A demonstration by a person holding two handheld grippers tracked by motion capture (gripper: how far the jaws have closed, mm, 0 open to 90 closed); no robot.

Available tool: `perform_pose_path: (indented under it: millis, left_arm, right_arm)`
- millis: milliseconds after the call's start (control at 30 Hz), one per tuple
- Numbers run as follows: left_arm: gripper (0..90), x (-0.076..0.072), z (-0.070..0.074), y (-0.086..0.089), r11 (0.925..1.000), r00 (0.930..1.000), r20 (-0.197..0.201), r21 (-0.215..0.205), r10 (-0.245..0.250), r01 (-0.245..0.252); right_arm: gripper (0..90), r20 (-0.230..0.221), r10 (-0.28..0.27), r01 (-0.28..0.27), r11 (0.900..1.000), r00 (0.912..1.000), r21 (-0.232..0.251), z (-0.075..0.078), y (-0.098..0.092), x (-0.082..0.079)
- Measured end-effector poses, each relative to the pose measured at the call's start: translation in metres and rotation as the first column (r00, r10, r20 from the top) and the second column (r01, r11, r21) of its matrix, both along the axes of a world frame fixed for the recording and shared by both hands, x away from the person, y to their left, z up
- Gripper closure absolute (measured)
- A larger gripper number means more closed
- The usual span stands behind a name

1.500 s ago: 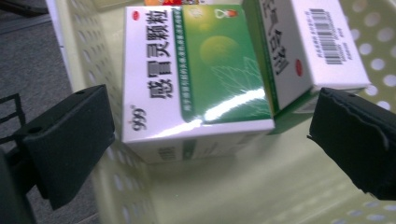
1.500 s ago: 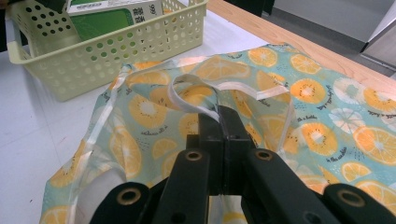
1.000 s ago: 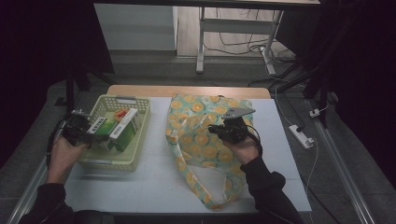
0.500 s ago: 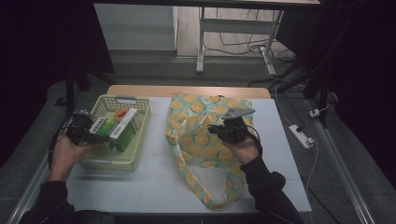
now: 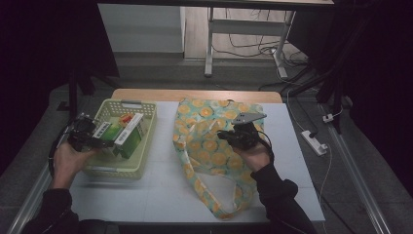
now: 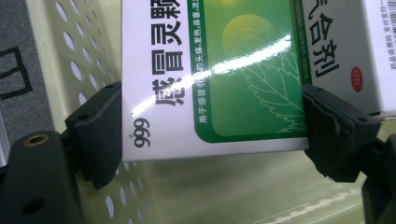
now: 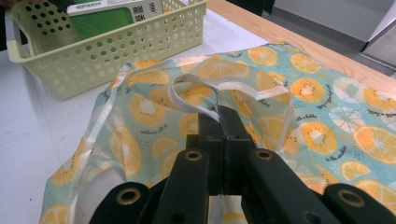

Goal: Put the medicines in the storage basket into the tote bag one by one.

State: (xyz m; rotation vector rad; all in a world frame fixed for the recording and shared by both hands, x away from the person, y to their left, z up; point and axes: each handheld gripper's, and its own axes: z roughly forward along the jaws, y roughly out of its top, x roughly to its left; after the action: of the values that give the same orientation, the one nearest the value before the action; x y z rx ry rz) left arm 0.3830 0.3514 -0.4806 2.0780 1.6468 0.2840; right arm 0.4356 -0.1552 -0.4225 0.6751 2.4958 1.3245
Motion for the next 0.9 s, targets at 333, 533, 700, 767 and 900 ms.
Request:
perform_pose_path:
  millis: [333,533,700,767,900]
  left_arm:
    - [16.8,-0.011,0.014,0.009,0.9981,0.9944,0.097,-0.049,0.042,-0.038]
    - [16.8,-0.023,0.026,0.012,0.9961,0.9816,0.181,-0.074,0.061,-0.048]
    - [16.8,-0.032,0.033,0.012,0.9947,0.9683,0.241,-0.094,0.064,-0.042]
    - [16.8,-0.035,0.037,0.011,0.9949,0.9604,0.271,-0.091,0.066,-0.042]
    - [16.8,-0.039,0.042,0.009,0.9955,0.9504,0.306,-0.09,0.057,-0.03]
  right_arm:
    - [89.5,-0.001,-0.002,0.002,1.0,1.0,-0.001,-0.001,0.0,0.0]
    - [89.6,-0.002,-0.004,0.004,1.0,1.0,0.0,-0.001,0.0,0.001]
    - [89.6,-0.002,-0.002,0.002,1.0,1.0,0.0,-0.001,0.0,0.001]
    - [89.6,-0.002,-0.004,0.004,1.0,1.0,0.001,-0.001,-0.001,0.001]
    - [89.6,-0.003,-0.006,0.006,1.0,1.0,0.002,-0.001,-0.002,0.001]
